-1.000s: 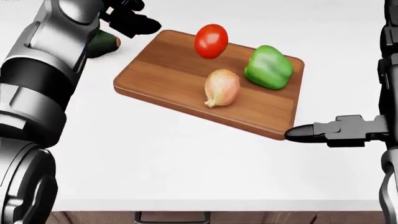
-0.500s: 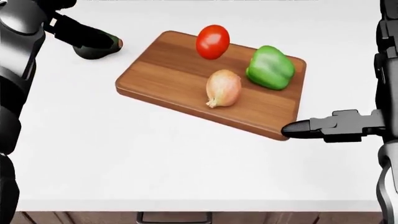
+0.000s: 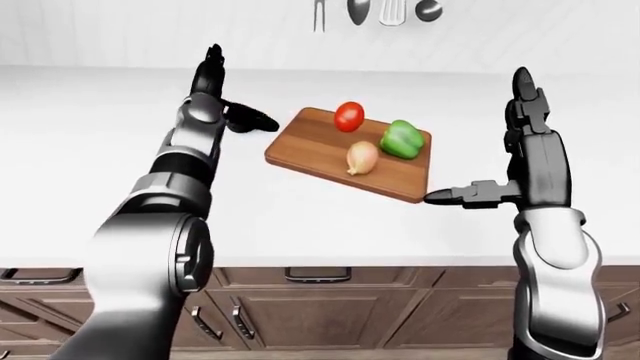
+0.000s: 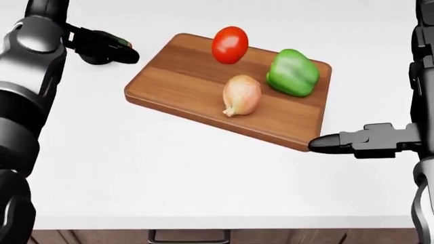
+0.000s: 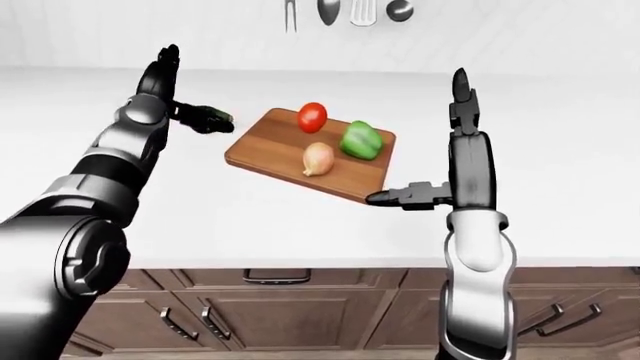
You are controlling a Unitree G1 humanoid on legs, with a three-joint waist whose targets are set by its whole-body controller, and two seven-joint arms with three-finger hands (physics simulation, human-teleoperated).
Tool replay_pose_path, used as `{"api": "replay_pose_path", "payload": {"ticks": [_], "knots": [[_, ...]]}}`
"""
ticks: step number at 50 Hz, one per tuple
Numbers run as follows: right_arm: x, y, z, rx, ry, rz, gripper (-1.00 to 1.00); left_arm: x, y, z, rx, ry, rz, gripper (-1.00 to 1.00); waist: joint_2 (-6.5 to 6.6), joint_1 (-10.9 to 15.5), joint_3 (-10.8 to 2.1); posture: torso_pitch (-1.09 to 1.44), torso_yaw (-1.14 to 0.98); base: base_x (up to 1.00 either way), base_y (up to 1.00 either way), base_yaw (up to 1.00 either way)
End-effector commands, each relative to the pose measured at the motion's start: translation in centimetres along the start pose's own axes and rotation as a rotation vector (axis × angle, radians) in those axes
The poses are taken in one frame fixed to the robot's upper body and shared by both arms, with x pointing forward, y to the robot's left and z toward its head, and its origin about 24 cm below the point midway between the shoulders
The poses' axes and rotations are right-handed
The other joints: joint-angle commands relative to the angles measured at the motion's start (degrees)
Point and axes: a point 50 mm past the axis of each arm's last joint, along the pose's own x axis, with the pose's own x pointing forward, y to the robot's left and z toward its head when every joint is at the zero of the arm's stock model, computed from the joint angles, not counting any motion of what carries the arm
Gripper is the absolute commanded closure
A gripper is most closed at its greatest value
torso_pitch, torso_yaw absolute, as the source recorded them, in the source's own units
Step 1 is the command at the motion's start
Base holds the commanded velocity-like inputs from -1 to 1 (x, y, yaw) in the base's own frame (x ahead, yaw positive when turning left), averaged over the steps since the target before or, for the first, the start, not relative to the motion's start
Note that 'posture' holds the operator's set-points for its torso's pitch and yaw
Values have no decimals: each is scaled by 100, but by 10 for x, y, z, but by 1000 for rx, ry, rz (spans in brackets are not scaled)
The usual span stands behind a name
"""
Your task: Place the avocado, onion, tomato and bell pepper on the cutting board.
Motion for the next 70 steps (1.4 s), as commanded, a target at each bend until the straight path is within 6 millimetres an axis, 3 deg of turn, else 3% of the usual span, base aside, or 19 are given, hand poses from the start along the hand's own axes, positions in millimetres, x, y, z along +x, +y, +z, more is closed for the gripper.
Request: {"api": "replay_pose_path", "payload": {"ticks": [1, 4, 9, 20, 27, 41, 53, 70], "knots": [[0, -6, 15, -8, -79, -32, -100, -1, 13, 32, -52, -113, 68, -100, 6, 1, -166, 0, 0, 0, 0, 0], [1, -8, 17, -7, -83, -36, -100, -1, 6, 33, -90, -109, 32, -100, 6, 3, -165, 0, 0, 0, 0, 0], [1, -12, 18, -7, -84, -48, -100, -1, 15, 35, -163, -90, 85, -100, 11, 6, -163, 0, 0, 0, 0, 0], [0, -19, 22, -5, -90, -65, -100, -1, 30, 39, -141, -61, 122, -100, 14, 0, -107, 2, 0, 0, 0, 0], [-2, -22, 28, -3, -99, -75, -100, 0, 34, 36, -116, -44, 121, -100, 17, 4, -17, 5, 0, 0, 0, 0], [-4, -52, 61, 24, -174, -200, -100, 0, 43, 31, -101, -27, 141, -100, -2, 19, 258, 13, 0, 0, 0, 0], [-5, -49, 59, 20, -171, -189, -100, -1, 47, 31, -91, -26, 142, -100, -9, 21, 497, 20, 0, 0, 0, 0], [-4, -48, 61, 18, -173, -189, -100, 0, 42, 33, -59, -40, 102, -100, 1, 16, 539, 20, 0, 0, 0, 0]]}}
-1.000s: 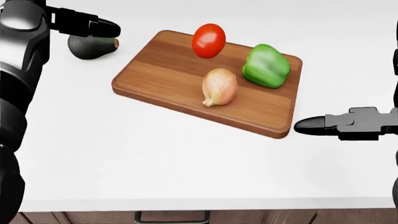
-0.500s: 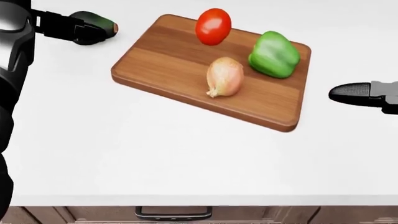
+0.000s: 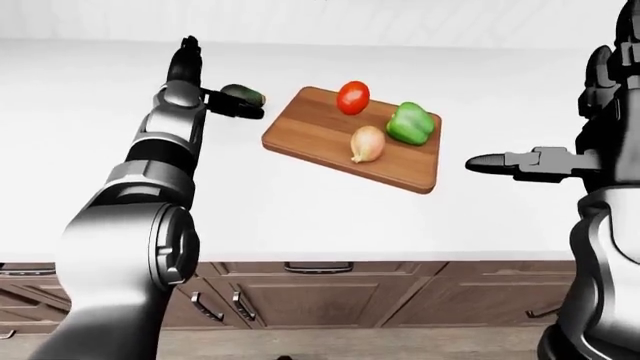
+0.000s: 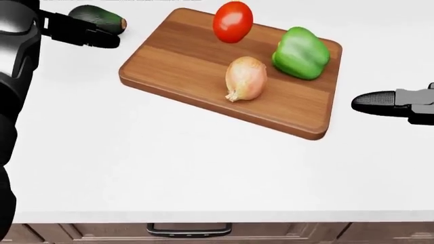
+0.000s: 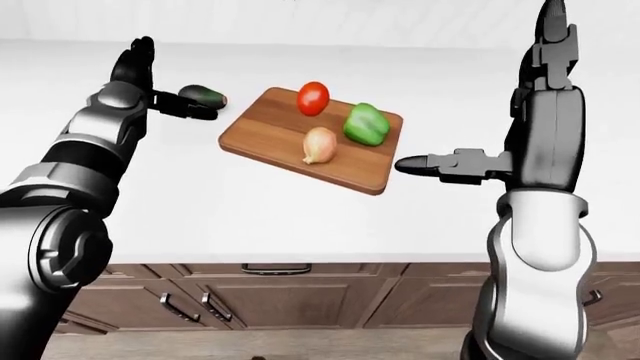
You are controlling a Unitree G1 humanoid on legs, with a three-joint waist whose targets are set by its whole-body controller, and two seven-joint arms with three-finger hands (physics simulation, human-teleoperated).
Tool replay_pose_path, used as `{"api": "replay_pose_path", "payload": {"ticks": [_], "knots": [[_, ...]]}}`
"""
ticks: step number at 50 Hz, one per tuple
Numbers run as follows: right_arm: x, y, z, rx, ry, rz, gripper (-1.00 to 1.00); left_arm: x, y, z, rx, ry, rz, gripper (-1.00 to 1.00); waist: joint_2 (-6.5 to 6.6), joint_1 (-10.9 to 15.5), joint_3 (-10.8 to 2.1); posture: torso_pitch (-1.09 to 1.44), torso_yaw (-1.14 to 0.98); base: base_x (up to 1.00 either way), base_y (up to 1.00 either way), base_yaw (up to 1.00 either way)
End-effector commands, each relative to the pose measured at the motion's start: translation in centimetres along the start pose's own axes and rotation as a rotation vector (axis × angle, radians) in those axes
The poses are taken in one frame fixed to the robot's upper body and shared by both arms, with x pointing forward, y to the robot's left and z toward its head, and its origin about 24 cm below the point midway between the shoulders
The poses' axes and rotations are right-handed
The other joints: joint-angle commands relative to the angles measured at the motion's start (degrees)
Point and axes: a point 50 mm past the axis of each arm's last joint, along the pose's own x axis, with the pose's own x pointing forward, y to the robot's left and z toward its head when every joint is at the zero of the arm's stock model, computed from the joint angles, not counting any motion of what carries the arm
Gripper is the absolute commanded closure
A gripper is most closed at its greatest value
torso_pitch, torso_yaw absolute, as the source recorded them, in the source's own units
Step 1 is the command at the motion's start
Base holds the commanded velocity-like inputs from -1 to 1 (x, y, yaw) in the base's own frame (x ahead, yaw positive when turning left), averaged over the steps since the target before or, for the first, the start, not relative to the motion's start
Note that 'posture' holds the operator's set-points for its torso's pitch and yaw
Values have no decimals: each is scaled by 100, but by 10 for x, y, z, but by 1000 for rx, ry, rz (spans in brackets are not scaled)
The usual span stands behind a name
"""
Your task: Place the avocado, onion, tomato and bell pepper on the cutting board.
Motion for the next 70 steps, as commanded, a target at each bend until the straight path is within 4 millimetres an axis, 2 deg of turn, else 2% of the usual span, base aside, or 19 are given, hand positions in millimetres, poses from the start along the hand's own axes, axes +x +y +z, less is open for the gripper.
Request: {"api": "replay_pose_path", "payload": {"ticks": [1, 26, 35, 58, 70], "knots": [[-1, -5, 12, -8, -72, -30, -100, -2, 13, 28, -13, -103, 45, -100, -1, -2, -186, 20, 0, 0, 0, 0], [0, -4, 11, -11, -68, -19, -100, -2, 9, 28, 9, -109, 6, -100, -3, -4, -131, 23, 0, 0, 0, 0], [0, -3, 9, -14, -64, -18, -100, -3, 12, 35, -12, -122, 2, -100, -9, 1, -91, 24, 0, 0, 0, 0], [-2, -4, 8, -16, -60, -19, -100, -4, 12, 43, -23, -133, -46, -100, -8, 7, 22, 28, 0, 0, 0, 0], [-1, -4, 10, -16, -63, -17, -100, -4, 13, 41, -12, -129, -37, -100, -9, 5, 135, 34, 0, 0, 0, 0]]}}
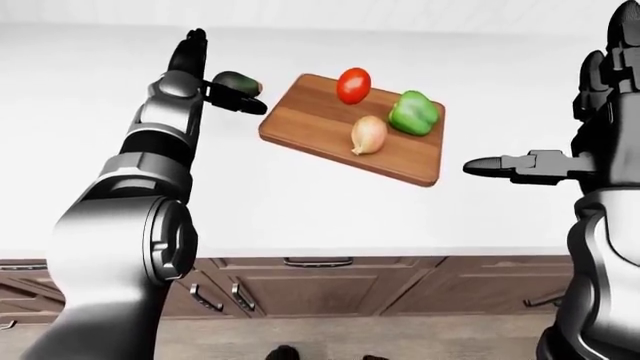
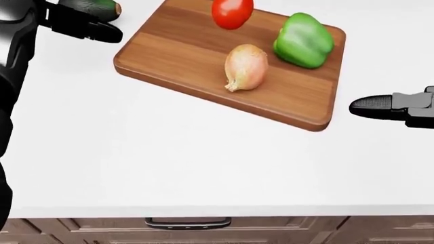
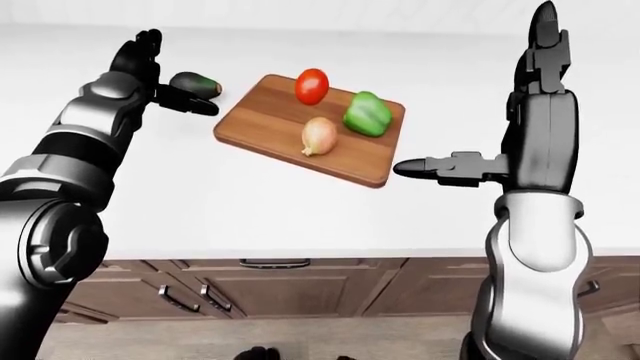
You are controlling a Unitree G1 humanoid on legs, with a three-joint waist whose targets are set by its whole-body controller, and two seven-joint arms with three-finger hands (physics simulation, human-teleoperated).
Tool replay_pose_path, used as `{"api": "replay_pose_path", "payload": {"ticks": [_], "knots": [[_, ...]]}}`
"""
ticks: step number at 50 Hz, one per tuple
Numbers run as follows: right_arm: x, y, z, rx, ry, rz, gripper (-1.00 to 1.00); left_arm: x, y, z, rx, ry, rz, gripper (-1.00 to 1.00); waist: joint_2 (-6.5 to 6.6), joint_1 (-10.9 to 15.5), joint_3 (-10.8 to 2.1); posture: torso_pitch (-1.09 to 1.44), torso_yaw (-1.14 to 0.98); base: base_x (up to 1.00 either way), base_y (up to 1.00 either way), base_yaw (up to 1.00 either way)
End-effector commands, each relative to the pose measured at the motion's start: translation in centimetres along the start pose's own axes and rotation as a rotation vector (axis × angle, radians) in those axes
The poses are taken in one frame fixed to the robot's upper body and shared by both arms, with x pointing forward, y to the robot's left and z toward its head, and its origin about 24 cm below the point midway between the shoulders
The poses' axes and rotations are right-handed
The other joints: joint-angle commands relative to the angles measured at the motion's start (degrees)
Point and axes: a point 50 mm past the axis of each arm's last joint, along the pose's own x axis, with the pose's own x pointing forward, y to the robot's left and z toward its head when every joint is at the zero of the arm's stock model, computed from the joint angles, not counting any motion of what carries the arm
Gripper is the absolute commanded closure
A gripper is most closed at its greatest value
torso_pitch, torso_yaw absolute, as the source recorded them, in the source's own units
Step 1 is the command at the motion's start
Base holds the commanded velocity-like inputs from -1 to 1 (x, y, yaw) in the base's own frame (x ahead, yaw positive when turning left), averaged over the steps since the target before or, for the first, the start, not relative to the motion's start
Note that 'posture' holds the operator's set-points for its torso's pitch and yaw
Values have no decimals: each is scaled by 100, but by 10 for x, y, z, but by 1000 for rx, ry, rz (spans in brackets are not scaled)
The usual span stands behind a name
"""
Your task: Place the avocado, onion, tomato and bell pepper on the cutting board.
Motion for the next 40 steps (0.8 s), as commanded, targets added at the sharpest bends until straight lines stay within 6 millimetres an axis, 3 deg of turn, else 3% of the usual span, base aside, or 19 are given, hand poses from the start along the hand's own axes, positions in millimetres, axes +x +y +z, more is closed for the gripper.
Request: {"api": "replay_pose_path", "payload": {"ticks": [1, 28, 33, 34, 38, 40], "knots": [[-1, -6, 13, -11, -74, -31, -100, -3, 12, 28, -8, -103, 44, -100, 0, -1, -196, 34, 0, 0, 0, 0], [-4, -7, 10, -12, -67, -35, -100, -3, 10, 27, -11, -109, 113, -100, 13, -13, -149, 34, 0, 0, 0, 0], [-3, -8, 11, -14, -69, -36, -100, -3, 7, 26, -12, -98, 117, -88, 14, -15, -148, 34, 0, 0, 0, 0], [-3, -8, 12, -13, -69, -36, -100, -3, 7, 25, -12, -98, 116, -71, 13, -14, -149, 34, 0, 0, 0, 0], [-3, -9, 12, -16, -70, -38, -100, -2, 6, 23, -14, -90, 118, -53, 10, -13, -151, 34, 0, 0, 0, 0], [-2, -9, 13, -14, -71, -38, -100, -2, 6, 22, -11, -89, 116, -33, 9, -13, -151, 34, 0, 0, 0, 0]]}}
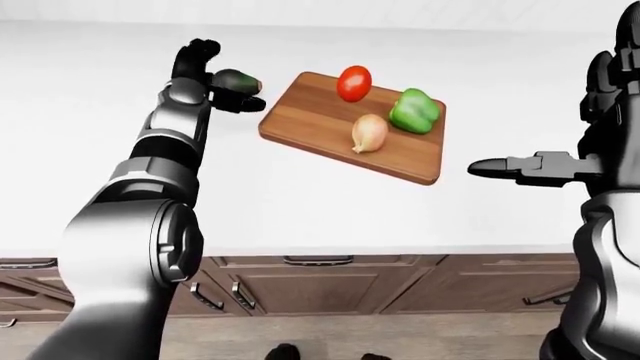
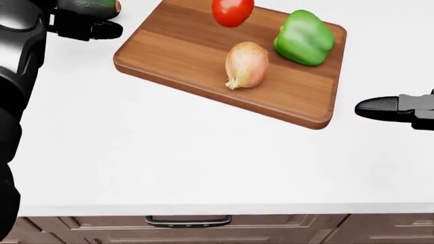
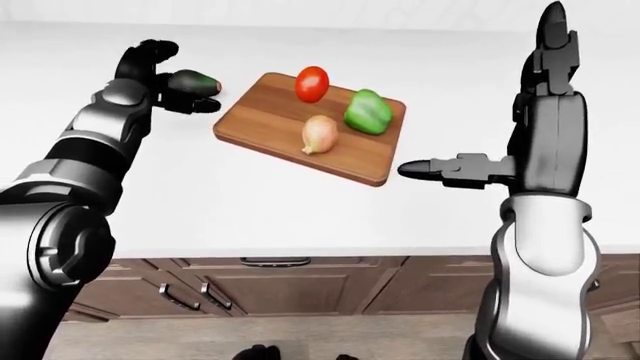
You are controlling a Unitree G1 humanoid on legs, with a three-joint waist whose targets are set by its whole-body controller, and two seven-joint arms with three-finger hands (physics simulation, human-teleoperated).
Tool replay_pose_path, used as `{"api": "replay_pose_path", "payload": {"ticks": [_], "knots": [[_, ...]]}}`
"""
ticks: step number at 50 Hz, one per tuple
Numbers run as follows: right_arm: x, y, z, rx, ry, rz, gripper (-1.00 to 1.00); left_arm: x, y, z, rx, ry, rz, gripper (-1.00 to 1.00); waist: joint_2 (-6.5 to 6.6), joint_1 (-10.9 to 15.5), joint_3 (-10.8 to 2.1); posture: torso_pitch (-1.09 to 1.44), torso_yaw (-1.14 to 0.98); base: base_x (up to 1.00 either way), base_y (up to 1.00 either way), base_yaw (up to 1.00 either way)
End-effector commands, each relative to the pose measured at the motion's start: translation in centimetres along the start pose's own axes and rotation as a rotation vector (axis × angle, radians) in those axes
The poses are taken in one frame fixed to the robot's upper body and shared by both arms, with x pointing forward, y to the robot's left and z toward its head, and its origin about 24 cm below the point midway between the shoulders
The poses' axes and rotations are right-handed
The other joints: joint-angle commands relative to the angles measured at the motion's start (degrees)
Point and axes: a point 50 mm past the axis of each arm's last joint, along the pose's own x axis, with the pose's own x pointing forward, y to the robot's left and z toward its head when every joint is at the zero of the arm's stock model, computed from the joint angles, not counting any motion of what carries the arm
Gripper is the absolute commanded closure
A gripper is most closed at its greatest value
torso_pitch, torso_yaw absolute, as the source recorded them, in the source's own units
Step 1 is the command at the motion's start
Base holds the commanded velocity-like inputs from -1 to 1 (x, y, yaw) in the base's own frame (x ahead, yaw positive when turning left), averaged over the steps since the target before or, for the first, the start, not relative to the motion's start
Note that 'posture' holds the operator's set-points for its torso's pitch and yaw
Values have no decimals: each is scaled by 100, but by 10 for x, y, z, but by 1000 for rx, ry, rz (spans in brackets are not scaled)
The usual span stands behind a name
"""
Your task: Place the avocado, onion, tomato and bell pepper on the cutting board.
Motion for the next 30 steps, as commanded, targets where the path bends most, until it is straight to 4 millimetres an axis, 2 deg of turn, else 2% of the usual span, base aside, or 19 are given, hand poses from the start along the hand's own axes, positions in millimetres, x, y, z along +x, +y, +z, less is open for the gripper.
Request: {"api": "replay_pose_path", "payload": {"ticks": [1, 4, 12, 17, 24, 30], "knots": [[-1, -5, 13, -7, -73, -28, -100, -2, 11, 29, -12, -106, 38, -34, -3, 0, -206, 34, 0, 0, 0, 0], [-1, -5, 12, -10, -73, -29, -100, -2, 11, 29, -10, -107, 39, -19, -4, 0, -205, 34, 0, 0, 0, 0], [-4, -8, 13, -11, -72, -33, -100, -2, 8, 27, 12, -106, 31, -6, 2, 19, -221, 34, 0, 0, 0, 0], [-5, -9, 13, -13, -71, -37, -100, -2, 6, 27, 29, -107, 27, 11, 8, 27, -232, 34, 0, 0, 0, 0], [-6, -10, 13, -11, -71, -40, -100, -2, 3, 26, 80, -109, 17, 16, 10, 31, -240, 34, 0, 0, 0, 0], [-6, -11, 13, -11, -71, -40, -100, -2, 1, 27, 112, -108, 15, 28, 12, 31, -240, 34, 0, 0, 0, 0]]}}
